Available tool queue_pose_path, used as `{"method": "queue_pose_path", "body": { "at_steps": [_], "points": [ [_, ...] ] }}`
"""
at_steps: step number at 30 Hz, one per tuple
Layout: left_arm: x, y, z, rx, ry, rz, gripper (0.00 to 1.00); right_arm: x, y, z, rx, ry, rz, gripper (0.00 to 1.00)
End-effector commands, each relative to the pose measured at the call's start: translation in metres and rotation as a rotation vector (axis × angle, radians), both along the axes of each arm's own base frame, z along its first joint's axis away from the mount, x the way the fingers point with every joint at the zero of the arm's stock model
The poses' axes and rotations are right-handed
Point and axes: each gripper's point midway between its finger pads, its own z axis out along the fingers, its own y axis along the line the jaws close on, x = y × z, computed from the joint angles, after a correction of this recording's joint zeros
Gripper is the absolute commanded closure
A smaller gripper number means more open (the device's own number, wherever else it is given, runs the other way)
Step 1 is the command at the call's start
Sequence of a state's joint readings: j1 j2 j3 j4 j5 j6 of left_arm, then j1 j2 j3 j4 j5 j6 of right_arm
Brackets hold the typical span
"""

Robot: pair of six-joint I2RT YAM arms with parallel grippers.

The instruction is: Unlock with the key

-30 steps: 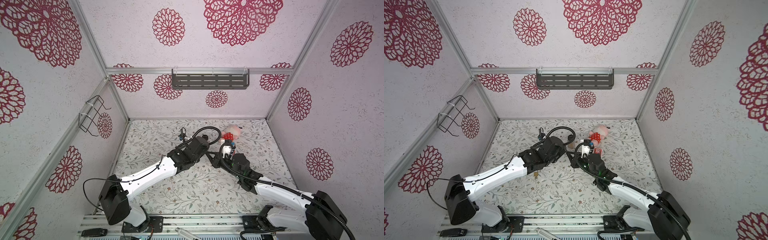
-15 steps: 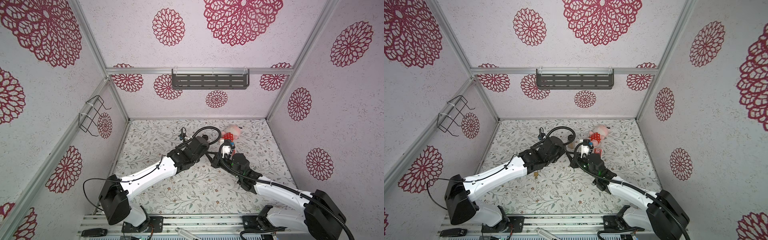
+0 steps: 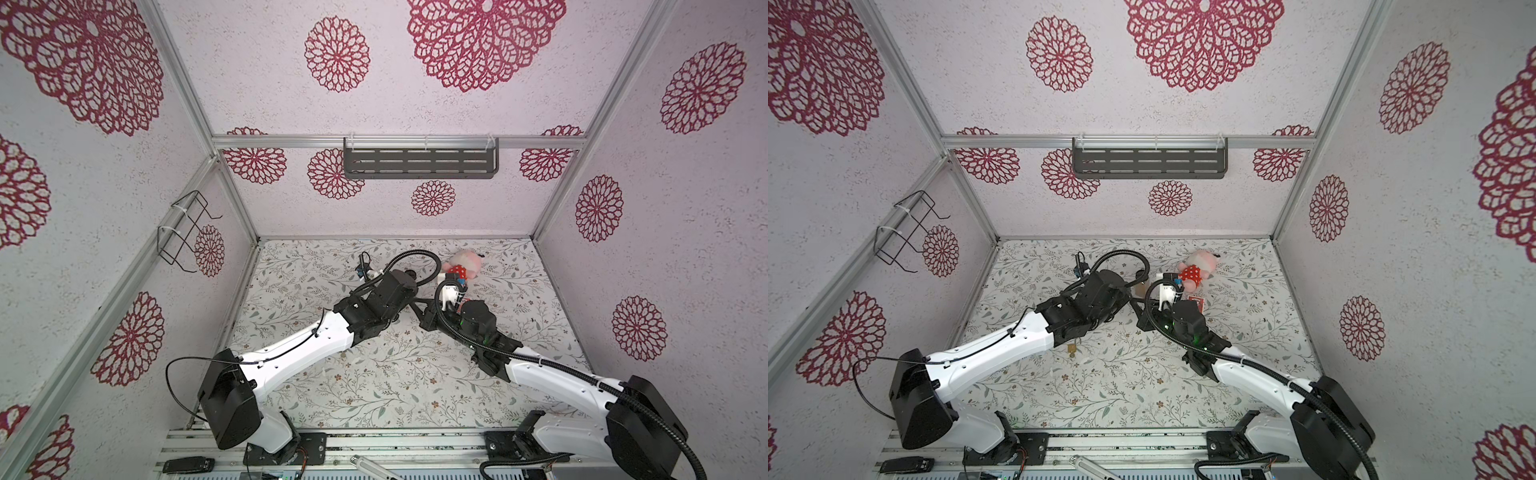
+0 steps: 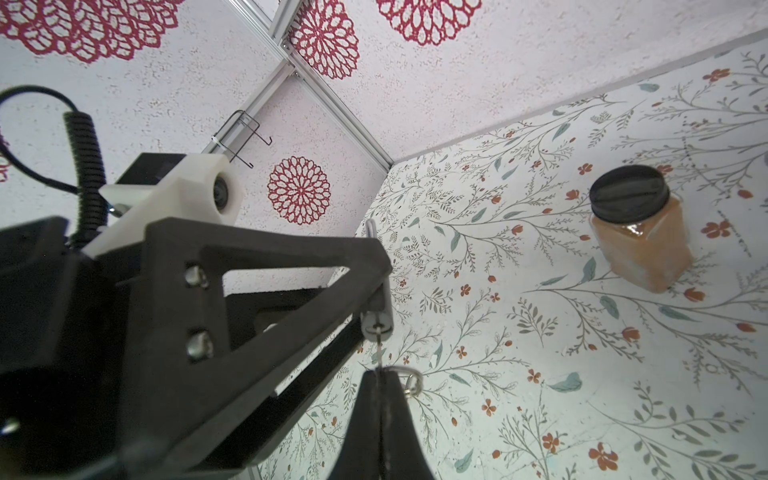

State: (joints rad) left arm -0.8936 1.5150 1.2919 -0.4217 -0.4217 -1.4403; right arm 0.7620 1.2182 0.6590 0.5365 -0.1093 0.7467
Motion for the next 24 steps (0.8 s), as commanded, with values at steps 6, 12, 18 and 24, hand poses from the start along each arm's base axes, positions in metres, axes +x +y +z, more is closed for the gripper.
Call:
{"method": "queue_pose_path", "body": {
  "at_steps": [6, 12, 18, 24],
  "points": [
    [-0.014, -0.021, 0.015, -0.040, -0.016, -0.090, 1.00, 0.003, -0.005, 0.036, 0.046, -0.103, -0.019, 0.97],
    [-0.004, 0.004, 0.018, 0.015, -0.047, -0.009, 1.00, -0.008, -0.010, 0.029, 0.057, -0.052, 0.003, 0.87],
    [-0.003, 0.003, 0.013, 0.000, -0.046, 0.002, 1.00, -0.008, -0.014, 0.030, 0.097, -0.005, -0.022, 0.78],
    [-0.004, 0.002, 0.012, -0.010, -0.043, 0.002, 1.00, 0.001, -0.011, 0.028, 0.104, 0.031, -0.035, 0.76]
  ]
}}
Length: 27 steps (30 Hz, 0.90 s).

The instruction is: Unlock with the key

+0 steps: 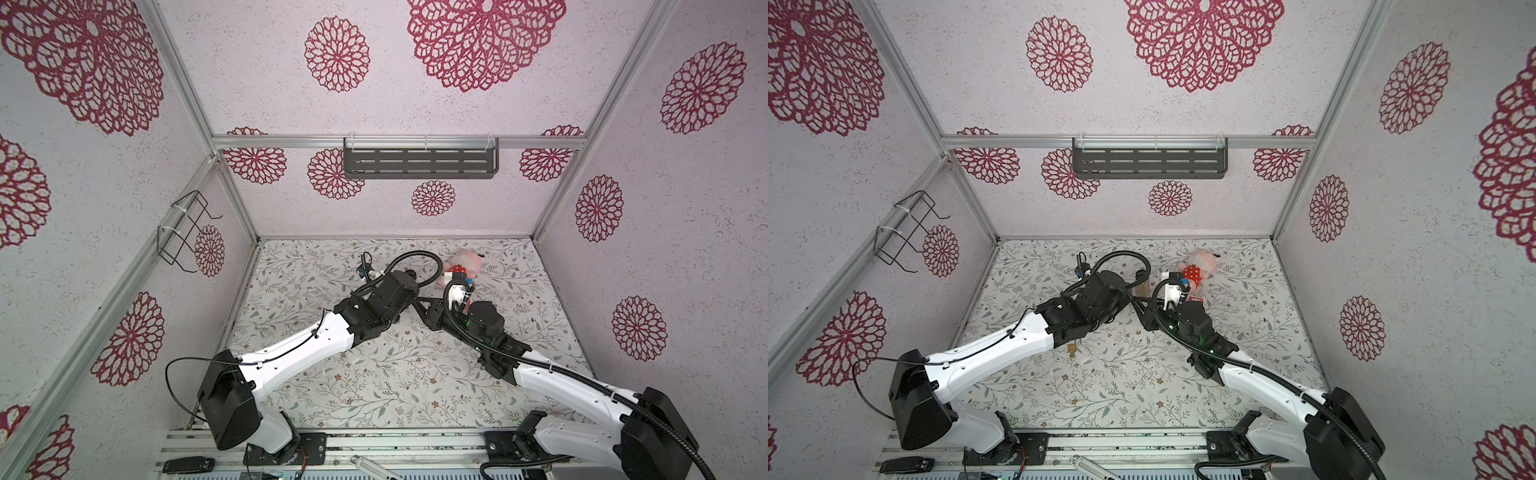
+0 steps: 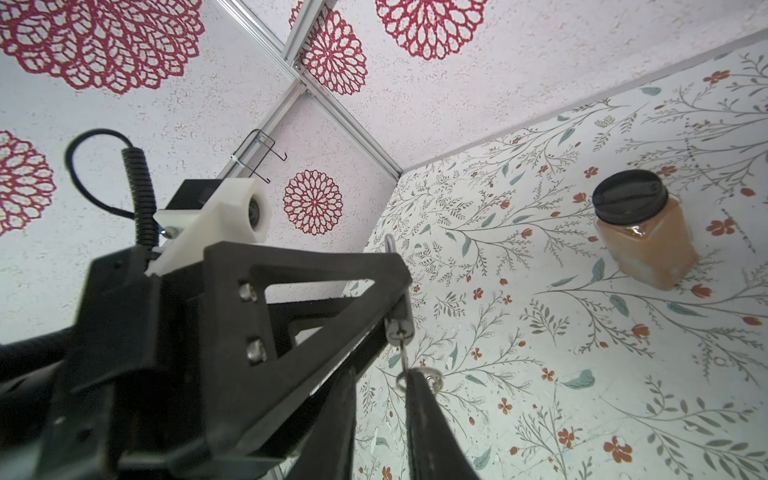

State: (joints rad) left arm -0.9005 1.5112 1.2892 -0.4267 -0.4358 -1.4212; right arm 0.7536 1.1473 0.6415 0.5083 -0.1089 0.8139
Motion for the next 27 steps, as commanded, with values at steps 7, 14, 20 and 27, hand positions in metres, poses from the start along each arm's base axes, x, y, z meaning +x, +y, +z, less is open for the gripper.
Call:
{"method": "queue_pose_path", "body": {
  "at_steps": [7, 14, 20, 27],
  "points": [
    [-0.002, -0.004, 0.012, -0.051, -0.034, -0.002, 1.00, 0.013, 0.005, 0.018, 0.055, 0.003, -0.014, 0.77],
    [-0.001, -0.007, 0.012, -0.055, -0.035, -0.006, 1.00, 0.016, 0.010, 0.013, 0.062, 0.017, 0.004, 0.79],
    [0.000, -0.007, 0.014, -0.056, -0.042, -0.005, 1.00, 0.017, 0.014, 0.007, 0.063, 0.029, 0.019, 0.85],
    [0.000, -0.010, 0.020, -0.067, -0.052, -0.014, 1.00, 0.019, 0.013, 0.008, 0.073, 0.032, 0.016, 0.94]
  ]
}}
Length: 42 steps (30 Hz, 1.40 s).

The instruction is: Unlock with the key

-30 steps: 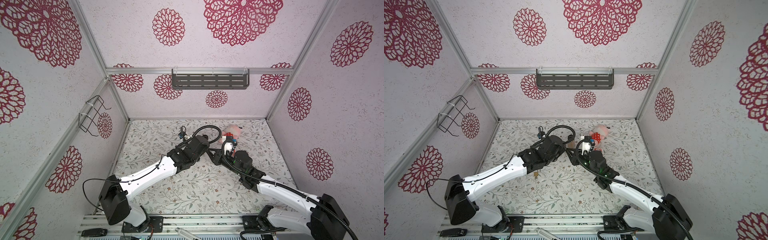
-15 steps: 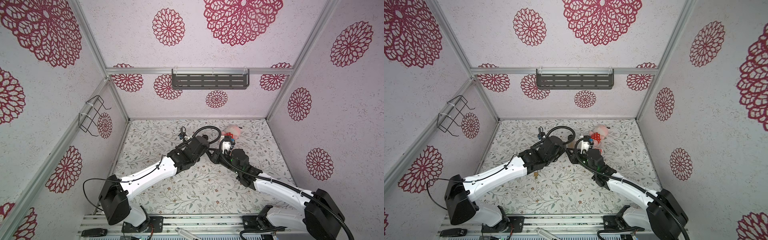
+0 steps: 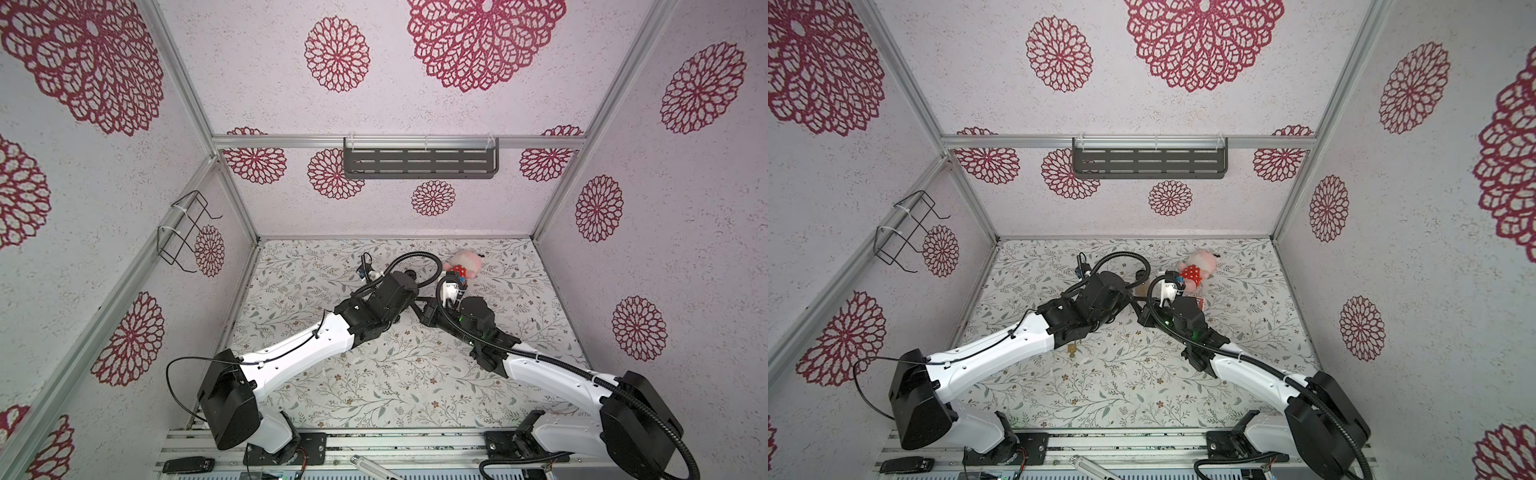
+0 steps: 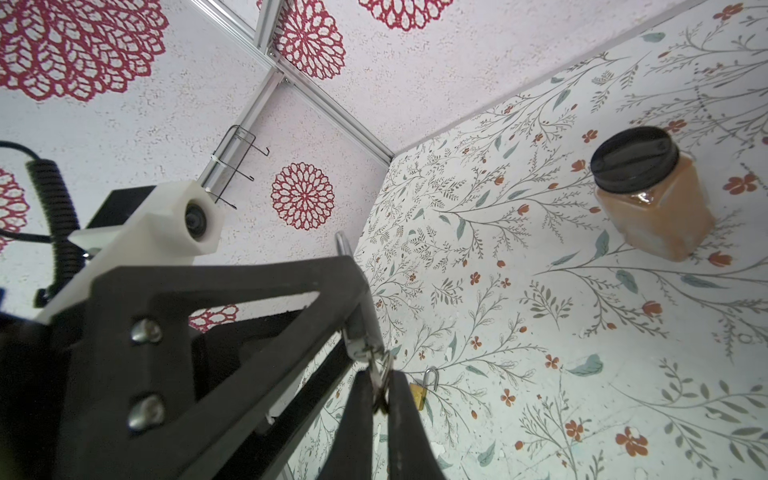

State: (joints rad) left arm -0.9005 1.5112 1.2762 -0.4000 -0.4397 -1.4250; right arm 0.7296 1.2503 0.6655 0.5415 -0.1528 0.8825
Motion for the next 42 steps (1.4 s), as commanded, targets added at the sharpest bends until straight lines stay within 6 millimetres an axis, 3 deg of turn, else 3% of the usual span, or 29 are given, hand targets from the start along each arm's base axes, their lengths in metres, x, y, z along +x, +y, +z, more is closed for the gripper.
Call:
{"method": "queue_pose_path", "body": {
  "at_steps": [1, 6, 12, 20, 32, 42],
  "points": [
    [-0.001, -0.009, 0.021, -0.057, -0.046, -0.021, 1.00, 0.004, 0.003, 0.027, 0.056, -0.054, 0.004, 0.95],
    [-0.002, -0.011, 0.032, -0.088, -0.068, -0.032, 1.00, 0.004, 0.002, 0.032, 0.102, -0.030, 0.005, 1.00],
    [-0.007, -0.021, 0.043, -0.168, -0.086, -0.071, 1.00, 0.000, 0.009, 0.056, 0.251, 0.022, 0.050, 1.00],
    [-0.009, -0.026, 0.034, -0.189, -0.071, -0.073, 1.00, -0.005, 0.010, 0.088, 0.400, 0.064, 0.080, 1.00],
    [-0.011, -0.024, 0.030, -0.241, -0.089, -0.055, 1.00, -0.007, -0.004, 0.096, 0.566, 0.173, 0.036, 1.00],
    [-0.010, -0.017, 0.040, -0.202, -0.127, -0.056, 1.00, -0.007, -0.005, 0.090, 0.452, 0.110, 0.024, 1.00]
  ]
}}
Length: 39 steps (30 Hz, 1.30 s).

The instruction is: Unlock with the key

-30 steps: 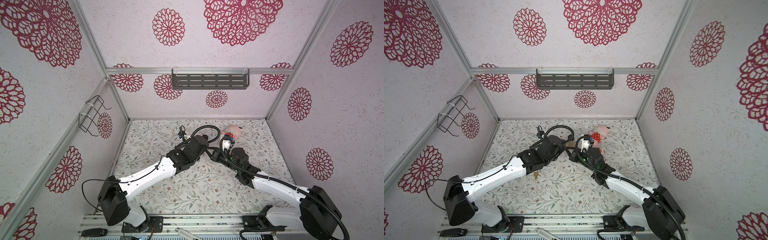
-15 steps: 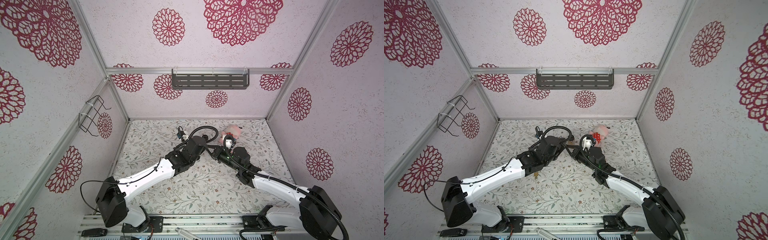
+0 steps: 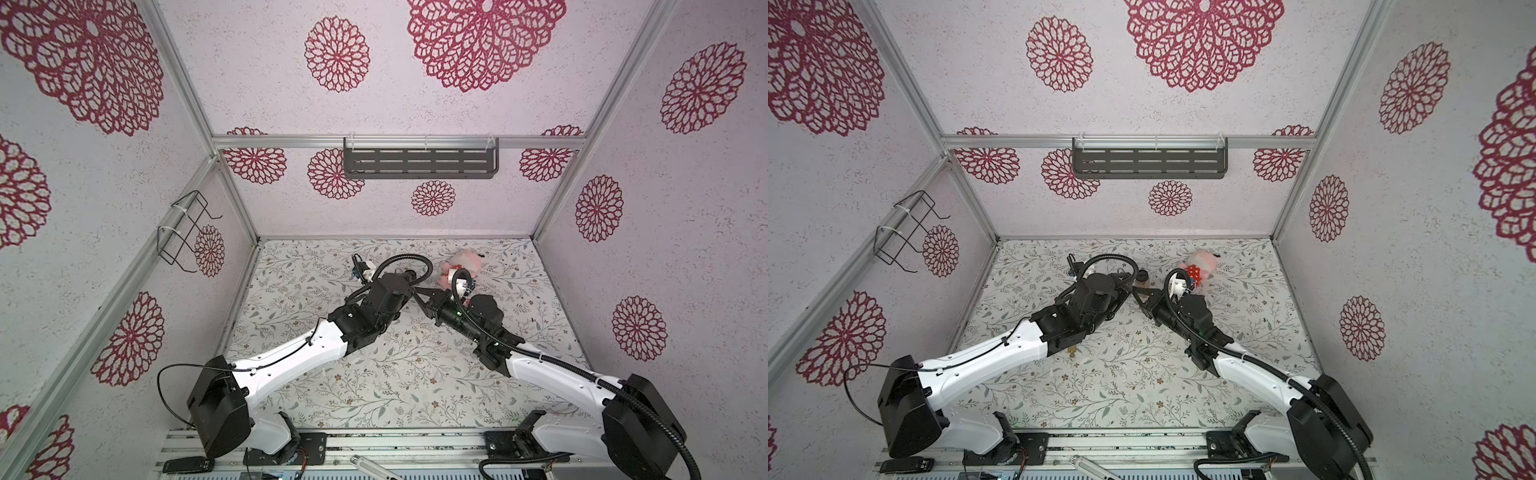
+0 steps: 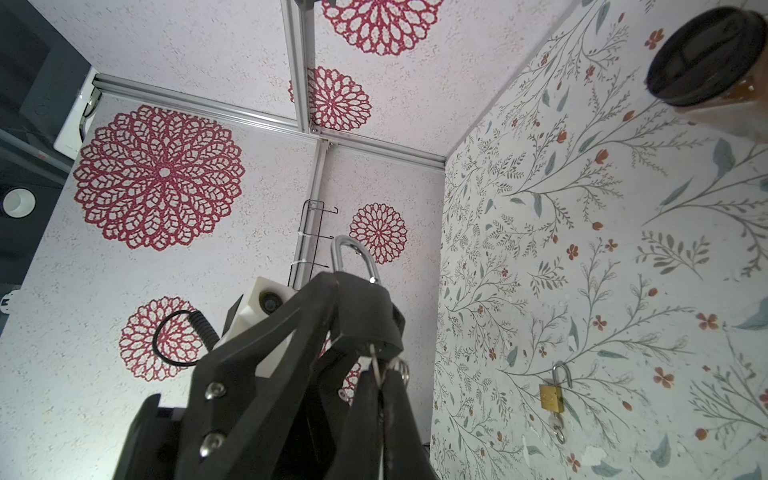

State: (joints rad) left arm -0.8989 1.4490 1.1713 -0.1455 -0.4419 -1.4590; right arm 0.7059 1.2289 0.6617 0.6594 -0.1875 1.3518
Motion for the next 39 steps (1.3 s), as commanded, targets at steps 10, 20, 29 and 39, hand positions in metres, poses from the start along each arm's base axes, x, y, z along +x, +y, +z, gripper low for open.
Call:
{"method": "queue_pose_path", "body": {
  "at_steps": [10, 20, 29, 39],
  "points": [
    [-0.015, 0.018, 0.023, 0.151, -0.081, -0.040, 1.00, -0.007, -0.013, 0.045, -0.138, -0.236, -0.033, 0.79],
    [-0.021, 0.035, 0.040, 0.350, -0.202, -0.147, 1.00, -0.017, -0.033, 0.044, -0.341, -0.310, -0.001, 0.58],
    [-0.041, 0.040, 0.033, 0.580, -0.404, -0.321, 1.00, -0.025, -0.044, 0.035, -0.559, -0.337, 0.066, 0.46],
    [-0.067, 0.035, 0.007, 0.684, -0.629, -0.481, 1.00, -0.031, -0.025, 0.032, -0.706, -0.361, 0.261, 0.38]
  ]
}}
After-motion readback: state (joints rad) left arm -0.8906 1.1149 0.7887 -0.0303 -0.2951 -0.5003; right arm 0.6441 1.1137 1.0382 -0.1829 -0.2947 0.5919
